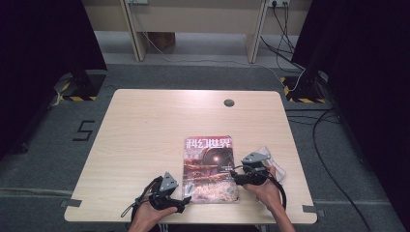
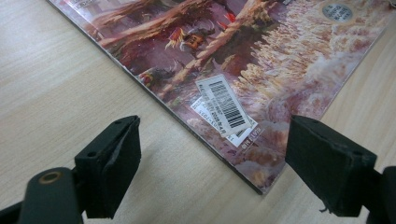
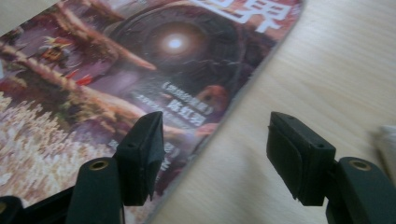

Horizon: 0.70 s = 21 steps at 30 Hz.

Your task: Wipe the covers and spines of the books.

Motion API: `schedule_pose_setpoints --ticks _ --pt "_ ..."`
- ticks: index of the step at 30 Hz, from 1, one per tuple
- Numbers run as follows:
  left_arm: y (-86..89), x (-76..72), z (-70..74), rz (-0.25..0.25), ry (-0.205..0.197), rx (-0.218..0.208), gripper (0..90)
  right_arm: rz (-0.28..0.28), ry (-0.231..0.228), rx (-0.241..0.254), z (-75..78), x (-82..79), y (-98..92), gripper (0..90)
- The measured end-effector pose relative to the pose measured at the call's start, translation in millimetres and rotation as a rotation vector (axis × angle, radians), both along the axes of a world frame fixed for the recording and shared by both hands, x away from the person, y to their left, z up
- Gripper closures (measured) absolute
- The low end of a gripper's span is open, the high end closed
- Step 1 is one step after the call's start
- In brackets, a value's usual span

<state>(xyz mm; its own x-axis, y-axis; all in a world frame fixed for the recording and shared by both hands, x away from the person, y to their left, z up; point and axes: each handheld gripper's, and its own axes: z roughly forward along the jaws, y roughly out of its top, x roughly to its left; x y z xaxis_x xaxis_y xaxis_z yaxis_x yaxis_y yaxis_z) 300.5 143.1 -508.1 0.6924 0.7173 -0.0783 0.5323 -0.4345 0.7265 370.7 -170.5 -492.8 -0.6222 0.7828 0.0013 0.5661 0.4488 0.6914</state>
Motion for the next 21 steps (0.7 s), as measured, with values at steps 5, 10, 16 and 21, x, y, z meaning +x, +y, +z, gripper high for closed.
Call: schedule_pose_setpoints --ticks 5,10,16,21 --pt "-1.1 0.4 -1.1 -0.001 0.0 0.008 17.7 0.014 0.007 -0.005 -5.4 -2.0 8.2 37.6" --pt "-1.4 0.3 -1.3 -0.008 0.0 0.006 17.7 0.021 0.015 -0.002 -8.0 -3.4 11.5 37.3" --pt "-3.4 -1.3 -1.9 -0.025 0.003 0.003 17.7 0.022 0.031 0.035 -11.1 -3.7 11.7 35.8" --pt "-5.0 -2.6 -3.2 -0.036 0.005 0.003 17.7 0.025 0.046 0.047 -12.2 -4.5 14.9 34.4"
